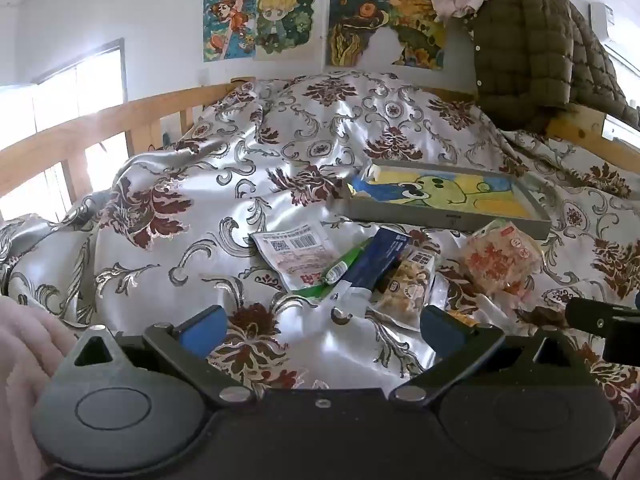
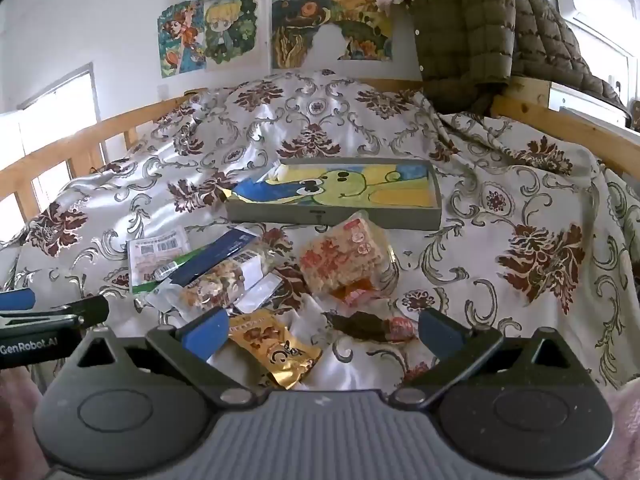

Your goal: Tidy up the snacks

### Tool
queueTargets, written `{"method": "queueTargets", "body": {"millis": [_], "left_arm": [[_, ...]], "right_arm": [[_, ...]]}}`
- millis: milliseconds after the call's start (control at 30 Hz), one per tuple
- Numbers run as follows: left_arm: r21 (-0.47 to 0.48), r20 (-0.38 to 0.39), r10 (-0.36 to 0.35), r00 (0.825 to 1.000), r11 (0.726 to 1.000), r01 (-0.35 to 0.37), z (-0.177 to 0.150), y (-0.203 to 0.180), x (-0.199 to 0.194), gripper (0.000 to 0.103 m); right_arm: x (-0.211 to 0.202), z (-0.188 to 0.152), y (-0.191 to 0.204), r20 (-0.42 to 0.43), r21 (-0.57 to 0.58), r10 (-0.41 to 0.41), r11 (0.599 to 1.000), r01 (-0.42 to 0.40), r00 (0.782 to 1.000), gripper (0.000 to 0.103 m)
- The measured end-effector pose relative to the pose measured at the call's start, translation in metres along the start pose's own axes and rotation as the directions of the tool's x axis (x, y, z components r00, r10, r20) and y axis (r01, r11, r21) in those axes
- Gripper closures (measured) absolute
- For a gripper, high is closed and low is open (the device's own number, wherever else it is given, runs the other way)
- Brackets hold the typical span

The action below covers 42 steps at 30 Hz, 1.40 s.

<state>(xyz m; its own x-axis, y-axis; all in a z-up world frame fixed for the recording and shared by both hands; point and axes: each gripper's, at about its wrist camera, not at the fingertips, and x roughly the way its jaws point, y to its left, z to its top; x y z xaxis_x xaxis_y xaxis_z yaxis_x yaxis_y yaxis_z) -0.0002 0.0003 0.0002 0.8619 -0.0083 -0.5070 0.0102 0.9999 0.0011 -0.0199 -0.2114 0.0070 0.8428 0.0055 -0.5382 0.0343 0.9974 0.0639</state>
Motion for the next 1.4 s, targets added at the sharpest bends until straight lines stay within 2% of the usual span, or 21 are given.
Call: {"method": "queueTargets", "body": {"millis": [1400], "left_arm": [[0.000,-0.007,-0.001,1.000,1.000,0.001,0.0000,0.0000,0.0002,0.001]], "right_arm": [[0.0043,-0.0002,-0.0006,-0.021,0.004,-0.007,1.000,0.007,1.000,0.000]]}}
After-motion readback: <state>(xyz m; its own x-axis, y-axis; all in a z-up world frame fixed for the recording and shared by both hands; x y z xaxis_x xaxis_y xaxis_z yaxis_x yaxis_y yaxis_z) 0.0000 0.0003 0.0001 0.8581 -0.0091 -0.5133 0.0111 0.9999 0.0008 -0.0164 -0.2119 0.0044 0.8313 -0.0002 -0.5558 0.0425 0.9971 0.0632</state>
